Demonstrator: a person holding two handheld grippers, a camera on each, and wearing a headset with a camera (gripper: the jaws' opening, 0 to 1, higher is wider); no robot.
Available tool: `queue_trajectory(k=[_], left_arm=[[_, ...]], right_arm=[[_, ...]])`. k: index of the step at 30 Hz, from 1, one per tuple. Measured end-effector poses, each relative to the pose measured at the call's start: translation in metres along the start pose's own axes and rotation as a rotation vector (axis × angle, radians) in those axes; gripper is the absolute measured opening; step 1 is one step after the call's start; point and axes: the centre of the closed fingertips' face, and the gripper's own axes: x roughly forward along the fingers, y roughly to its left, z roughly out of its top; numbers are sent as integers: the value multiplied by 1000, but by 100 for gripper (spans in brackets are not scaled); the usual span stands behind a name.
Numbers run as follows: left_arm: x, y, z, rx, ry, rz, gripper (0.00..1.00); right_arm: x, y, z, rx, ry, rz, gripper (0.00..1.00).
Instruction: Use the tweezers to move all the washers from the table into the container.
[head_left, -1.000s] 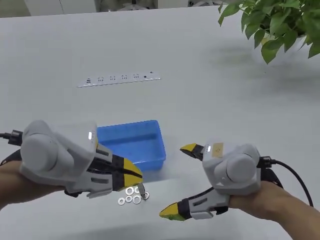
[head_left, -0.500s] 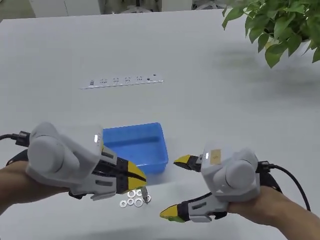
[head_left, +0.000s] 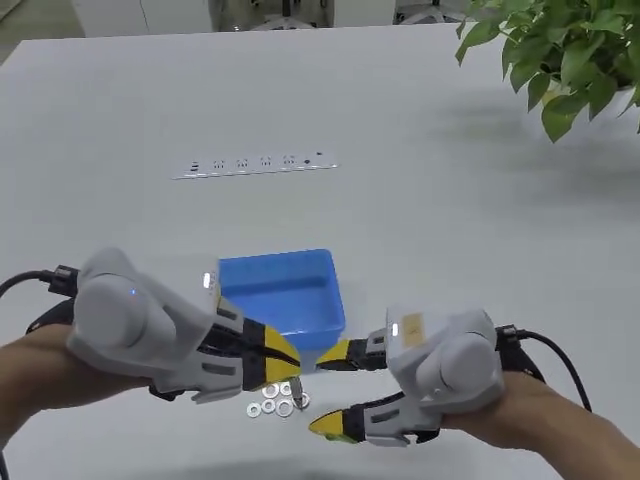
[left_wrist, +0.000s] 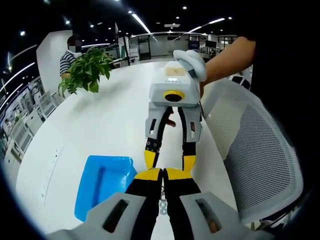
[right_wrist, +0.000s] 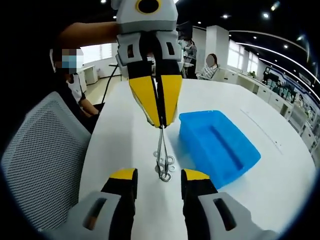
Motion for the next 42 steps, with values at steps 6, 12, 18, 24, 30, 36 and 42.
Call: queue_trajectory(k=[6, 12, 18, 24, 30, 36, 42], left_arm=[[2, -1, 2, -7, -5, 6, 6], [3, -2, 2, -12, -8, 4, 6], [3, -2, 1, -14, -7, 6, 6], [3, -2, 0, -15, -7, 6, 6], [4, -2, 1, -20, -11, 1, 6], [4, -2, 0, -19, -10, 4, 6], [4, 0, -1, -17, -4, 6, 6]], right_arm=[[8, 1, -1, -63, 18, 22, 30], [14, -2, 3, -88, 17, 37, 23], [18, -4, 3, -91, 9, 53, 19], [22, -2, 1, -101, 18, 75, 16], [24, -3, 0, -99, 15, 75, 12], [24, -2, -1, -109, 15, 79, 11], [25, -2, -1, -94, 5, 63, 10]])
